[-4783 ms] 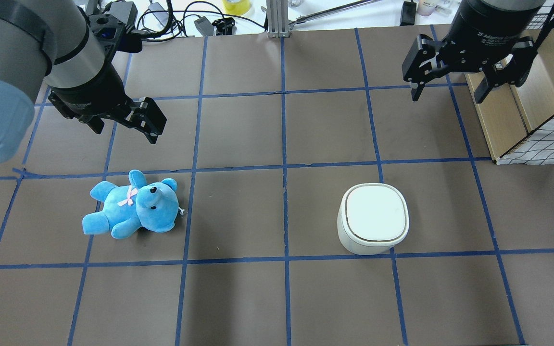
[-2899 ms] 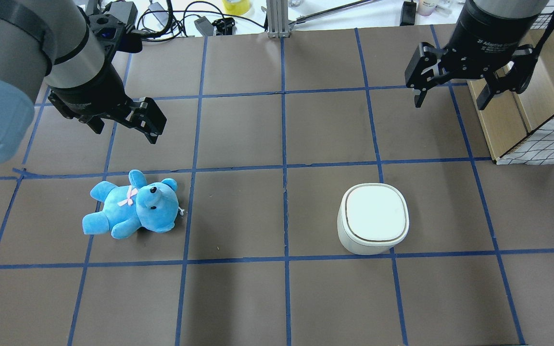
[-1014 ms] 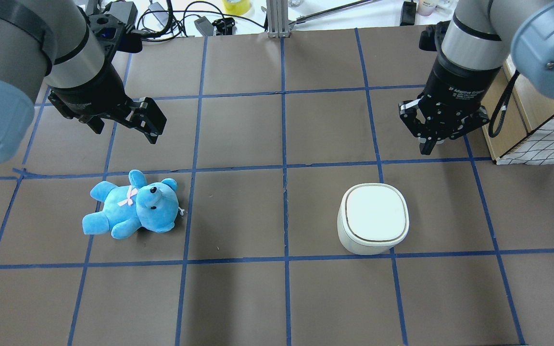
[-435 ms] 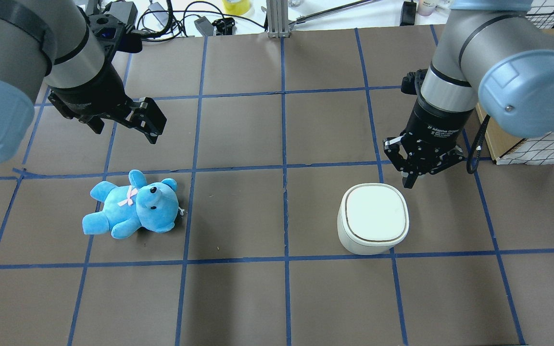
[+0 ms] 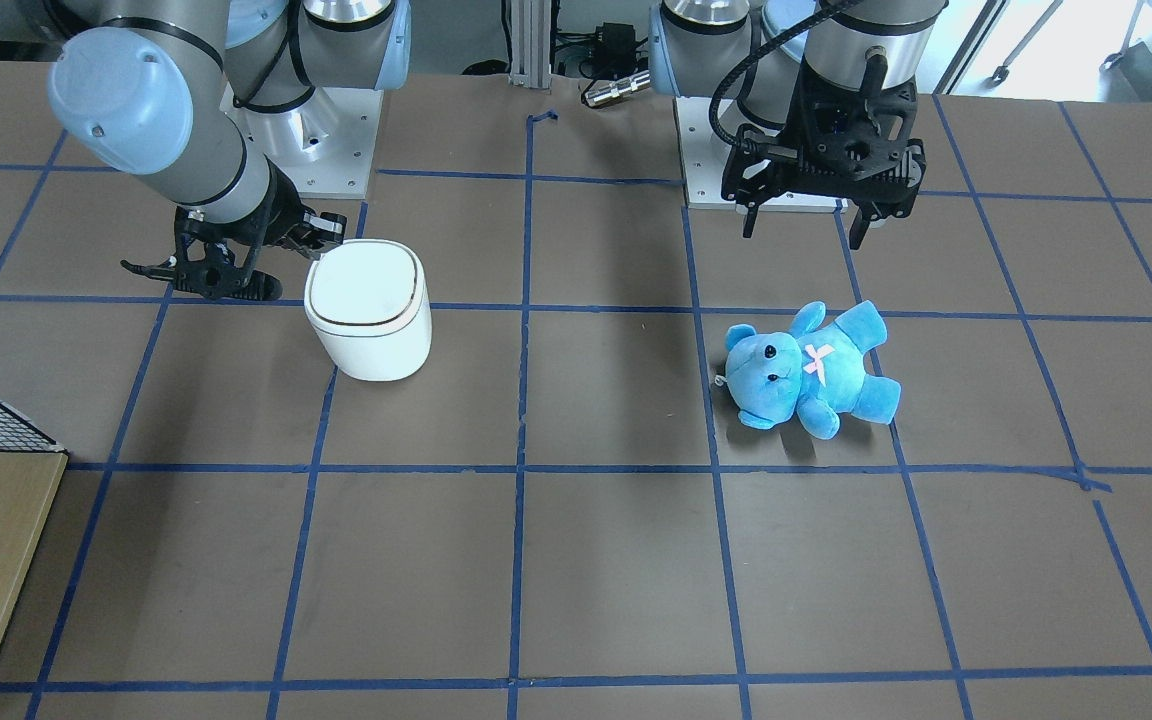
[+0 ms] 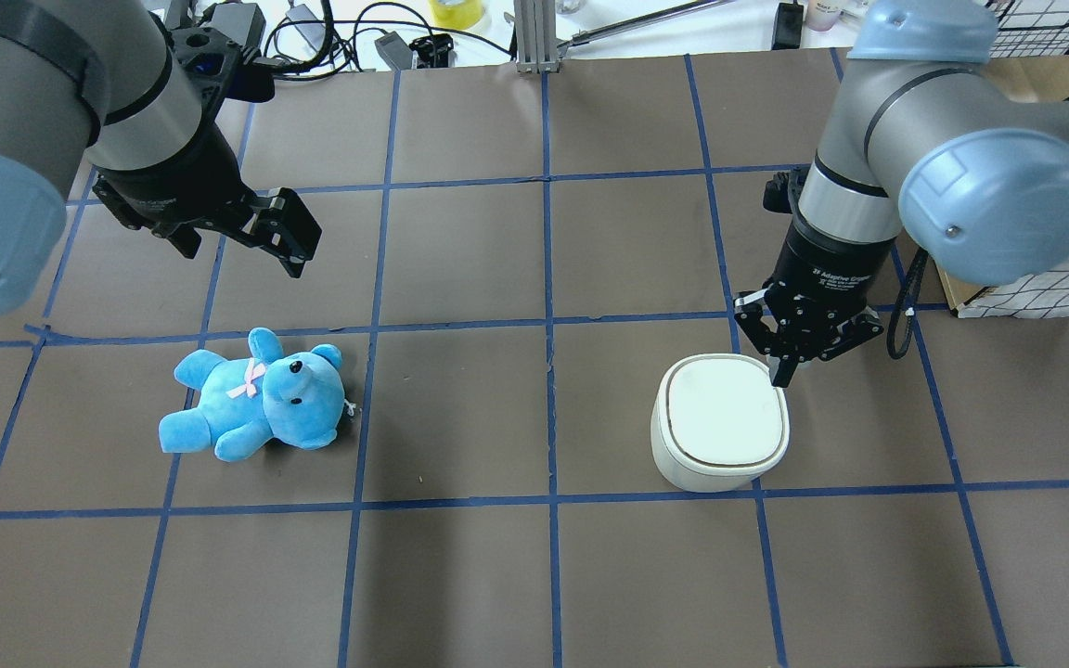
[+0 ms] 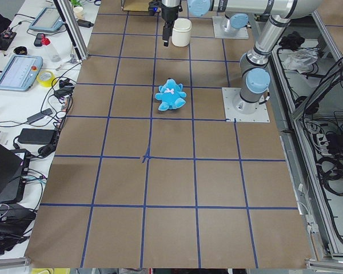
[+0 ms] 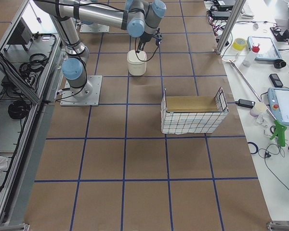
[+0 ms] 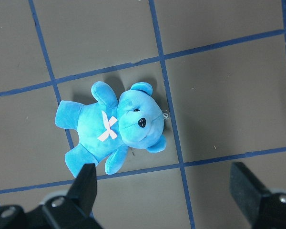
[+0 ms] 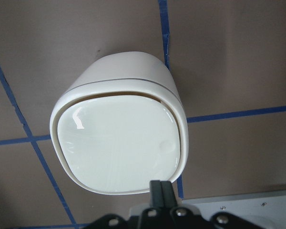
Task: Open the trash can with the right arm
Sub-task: 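Lower the right gripper onto the white trash can lid, then press the lid's near edge with the right gripper to flip it open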
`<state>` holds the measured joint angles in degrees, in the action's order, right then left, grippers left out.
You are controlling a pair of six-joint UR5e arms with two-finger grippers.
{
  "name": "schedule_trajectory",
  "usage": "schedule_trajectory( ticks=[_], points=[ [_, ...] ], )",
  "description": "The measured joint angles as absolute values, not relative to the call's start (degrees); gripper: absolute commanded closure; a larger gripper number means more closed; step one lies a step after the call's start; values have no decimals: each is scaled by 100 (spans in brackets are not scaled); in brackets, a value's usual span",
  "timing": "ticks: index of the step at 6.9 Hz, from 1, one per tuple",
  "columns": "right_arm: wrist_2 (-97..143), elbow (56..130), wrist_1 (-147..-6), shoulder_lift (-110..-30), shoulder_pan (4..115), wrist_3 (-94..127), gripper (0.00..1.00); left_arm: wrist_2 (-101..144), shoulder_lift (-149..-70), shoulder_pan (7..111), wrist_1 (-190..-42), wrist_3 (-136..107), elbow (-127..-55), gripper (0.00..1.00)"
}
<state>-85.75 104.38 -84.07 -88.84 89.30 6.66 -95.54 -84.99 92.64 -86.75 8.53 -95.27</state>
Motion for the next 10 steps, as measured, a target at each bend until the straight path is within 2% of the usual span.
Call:
schedule_trajectory(
  ticks=[3,10],
  points=[
    [-8580,10838,-8549,-8877,8930,663,100,-9554,-8499,9264,-8675,853,-9527,0],
    [-8623,11029,-8714,-8728,8930,700,100,-9554,-8499,9264,-8675,853,-9527,0]
  ],
)
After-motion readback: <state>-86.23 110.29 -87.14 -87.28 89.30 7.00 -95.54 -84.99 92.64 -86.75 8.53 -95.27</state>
